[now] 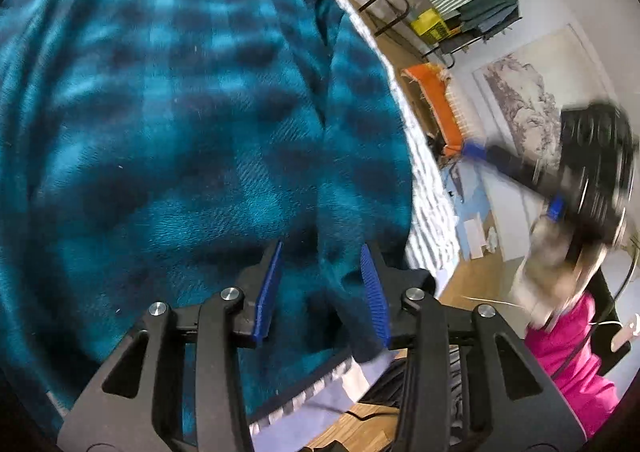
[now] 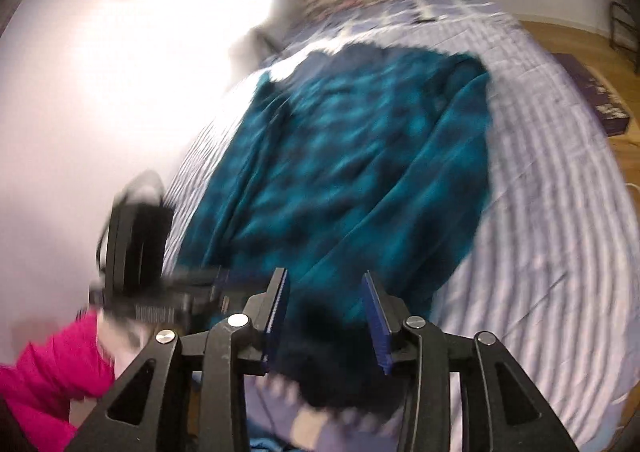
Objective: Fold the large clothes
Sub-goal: 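Grasp the jacket edge with the left tool while the right tool grasps the other side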
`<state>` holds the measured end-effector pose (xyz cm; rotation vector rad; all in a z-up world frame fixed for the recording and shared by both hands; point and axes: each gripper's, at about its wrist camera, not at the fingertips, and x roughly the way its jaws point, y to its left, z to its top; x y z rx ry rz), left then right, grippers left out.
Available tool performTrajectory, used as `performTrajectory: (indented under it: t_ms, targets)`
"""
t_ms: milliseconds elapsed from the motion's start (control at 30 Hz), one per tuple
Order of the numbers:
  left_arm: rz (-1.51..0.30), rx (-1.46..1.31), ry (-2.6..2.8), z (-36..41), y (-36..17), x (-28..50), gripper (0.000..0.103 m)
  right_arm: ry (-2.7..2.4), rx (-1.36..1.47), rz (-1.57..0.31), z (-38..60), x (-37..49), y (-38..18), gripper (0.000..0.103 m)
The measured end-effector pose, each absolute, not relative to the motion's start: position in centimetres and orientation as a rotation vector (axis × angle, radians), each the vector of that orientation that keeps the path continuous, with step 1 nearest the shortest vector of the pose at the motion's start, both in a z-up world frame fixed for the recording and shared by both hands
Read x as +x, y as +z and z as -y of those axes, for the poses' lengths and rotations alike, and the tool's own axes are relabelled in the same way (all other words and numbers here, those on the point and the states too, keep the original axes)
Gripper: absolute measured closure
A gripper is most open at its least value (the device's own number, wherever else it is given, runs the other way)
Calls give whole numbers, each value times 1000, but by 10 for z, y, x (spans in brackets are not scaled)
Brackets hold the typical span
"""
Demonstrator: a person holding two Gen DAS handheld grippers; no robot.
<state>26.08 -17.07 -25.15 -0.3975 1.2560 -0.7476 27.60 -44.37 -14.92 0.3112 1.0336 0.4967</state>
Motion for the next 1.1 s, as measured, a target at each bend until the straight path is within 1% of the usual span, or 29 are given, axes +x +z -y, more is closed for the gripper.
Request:
performTrajectory:
  t_ms: [33,67,100,133,167,267,433,600,733,767,800,833,867,967,1100]
  targets:
    - [-1269,-394,-743,174,-256,262,63,461,312,-1027,452,292,-148,52]
    - [-1274,-400,-749,175,-259,262,65,426,309,-1027,459,308,-147,52]
    - [-1277,-410,-762,178,-261,261,71,403,307,-1030,464,322,-146,52]
    - [-1276,-408,-775,181,-261,259,89,373,304,-1032,469,340,-145,52]
    - [-1272,-392,-787,184,-260,257,95,357,304,-1033,471,352,-143,52]
    - [-1244,-402,-817,186,-254,252,101,297,279,-1040,470,407,-143,52]
    - [-1183,-379,-890,196,-227,243,103,167,232,-1117,467,486,-164,51]
    - [-1152,-352,-936,202,-214,237,103,54,286,-1156,486,532,-196,52]
    - [-1158,-332,-956,206,-216,237,103,18,375,-1183,500,553,-222,64]
    - [-1158,-328,-957,208,-217,237,103,33,409,-1190,501,558,-230,72]
    - [-1158,-319,-954,208,-218,237,103,44,421,-1192,501,561,-234,78]
    - [-1159,-317,-947,208,-218,239,103,46,422,-1190,500,562,-236,95]
    - [-1162,-323,-941,208,-219,240,103,31,405,-1184,498,562,-234,100]
    - [-1173,-354,-936,208,-220,241,103,-22,314,-1142,493,555,-212,102]
    - [-1183,-366,-954,209,-221,235,103,-78,157,-1086,477,543,-168,102]
